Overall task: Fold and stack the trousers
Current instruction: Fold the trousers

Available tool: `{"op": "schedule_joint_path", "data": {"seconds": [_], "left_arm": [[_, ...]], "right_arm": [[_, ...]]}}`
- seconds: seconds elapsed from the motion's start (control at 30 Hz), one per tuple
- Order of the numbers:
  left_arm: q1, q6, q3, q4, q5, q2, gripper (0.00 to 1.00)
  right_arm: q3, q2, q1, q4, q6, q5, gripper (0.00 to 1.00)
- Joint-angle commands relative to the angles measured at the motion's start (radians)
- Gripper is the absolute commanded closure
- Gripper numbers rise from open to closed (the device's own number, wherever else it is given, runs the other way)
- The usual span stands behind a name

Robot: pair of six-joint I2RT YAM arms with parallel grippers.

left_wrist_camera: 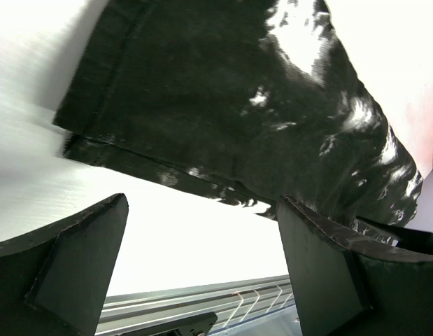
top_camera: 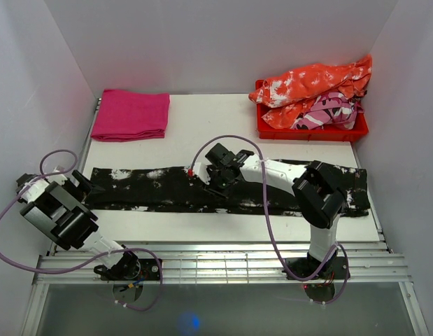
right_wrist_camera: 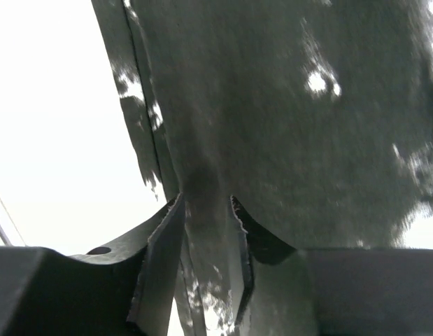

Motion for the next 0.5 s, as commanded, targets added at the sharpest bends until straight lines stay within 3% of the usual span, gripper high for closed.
{"op": "schedule_joint_path", "data": {"seconds": [0.0,0.47], "left_arm": [[0.008,-0.039,-0.018,0.042,-0.021,0.013,0.02],[0.011,-0.120,-0.089,0.162,0.068,0.040,0.02]], "right_arm": [[0.047,0.027,0.026,0.005,0.003,0.023,0.66],[0.131,0.080,0.097,0.055,0.023,0.032,0.71]]}}
